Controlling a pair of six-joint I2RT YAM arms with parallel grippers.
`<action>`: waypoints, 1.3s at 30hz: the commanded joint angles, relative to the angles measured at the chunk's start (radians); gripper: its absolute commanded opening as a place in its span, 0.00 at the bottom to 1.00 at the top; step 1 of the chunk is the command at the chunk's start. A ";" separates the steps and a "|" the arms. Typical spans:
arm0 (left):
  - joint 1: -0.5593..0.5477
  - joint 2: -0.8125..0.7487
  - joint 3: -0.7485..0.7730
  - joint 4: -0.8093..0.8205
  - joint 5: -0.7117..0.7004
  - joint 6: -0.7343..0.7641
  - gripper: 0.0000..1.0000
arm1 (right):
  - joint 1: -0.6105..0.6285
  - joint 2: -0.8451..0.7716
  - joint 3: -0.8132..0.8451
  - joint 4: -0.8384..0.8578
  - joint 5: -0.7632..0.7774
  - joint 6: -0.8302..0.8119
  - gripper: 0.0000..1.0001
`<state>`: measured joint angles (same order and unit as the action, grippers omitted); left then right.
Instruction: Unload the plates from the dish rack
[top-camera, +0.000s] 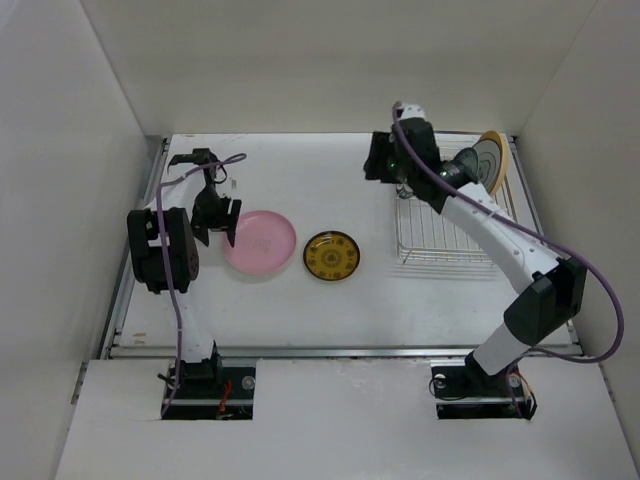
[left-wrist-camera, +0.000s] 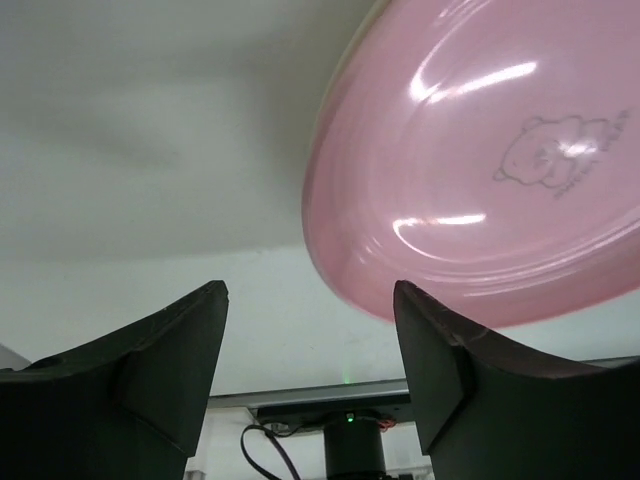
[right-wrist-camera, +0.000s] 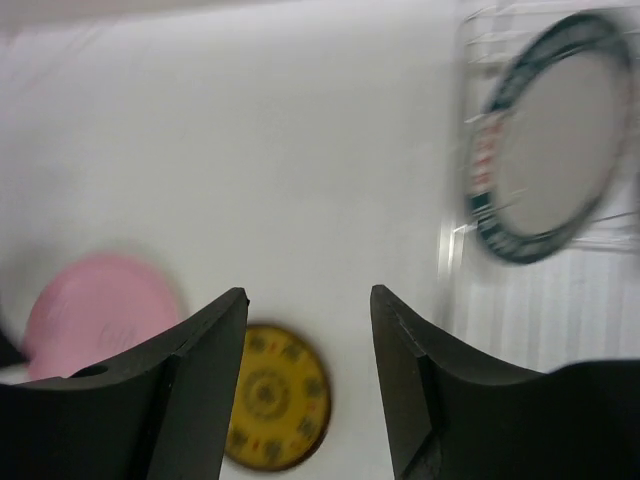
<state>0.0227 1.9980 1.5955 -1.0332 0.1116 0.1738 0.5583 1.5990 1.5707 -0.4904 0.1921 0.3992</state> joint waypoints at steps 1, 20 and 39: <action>0.006 -0.172 0.003 -0.004 -0.009 -0.037 0.65 | -0.127 0.028 0.165 -0.121 0.272 0.001 0.58; 0.006 -0.556 -0.213 0.144 -0.124 -0.086 0.77 | -0.425 0.411 0.338 -0.090 -0.006 -0.002 0.48; 0.006 -0.535 -0.204 0.105 0.082 -0.040 0.79 | -0.310 -0.068 0.175 -0.033 0.348 -0.100 0.00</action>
<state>0.0280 1.4910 1.3865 -0.9073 0.1024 0.1085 0.2104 1.6627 1.7432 -0.6136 0.4301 0.3016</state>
